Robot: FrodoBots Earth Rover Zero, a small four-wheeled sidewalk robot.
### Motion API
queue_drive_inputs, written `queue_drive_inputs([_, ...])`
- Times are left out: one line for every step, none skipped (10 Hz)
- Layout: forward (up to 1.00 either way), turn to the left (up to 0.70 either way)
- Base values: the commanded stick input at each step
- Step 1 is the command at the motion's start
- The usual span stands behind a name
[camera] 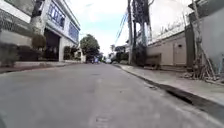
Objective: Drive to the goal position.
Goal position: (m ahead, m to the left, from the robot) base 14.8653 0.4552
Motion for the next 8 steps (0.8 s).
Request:
queue_drive_inputs([1.00, 0.05])
queue_drive_inputs([1.00, 0.03])
queue_drive_inputs([1.00, 0.01])
queue_drive_inputs([1.00, 0.00])
queue_drive_inputs([1.00, 0.00])
queue_drive_inputs([1.00, 0.00])
queue_drive_inputs([1.00, 0.00])
queue_drive_inputs([1.00, 0.00])
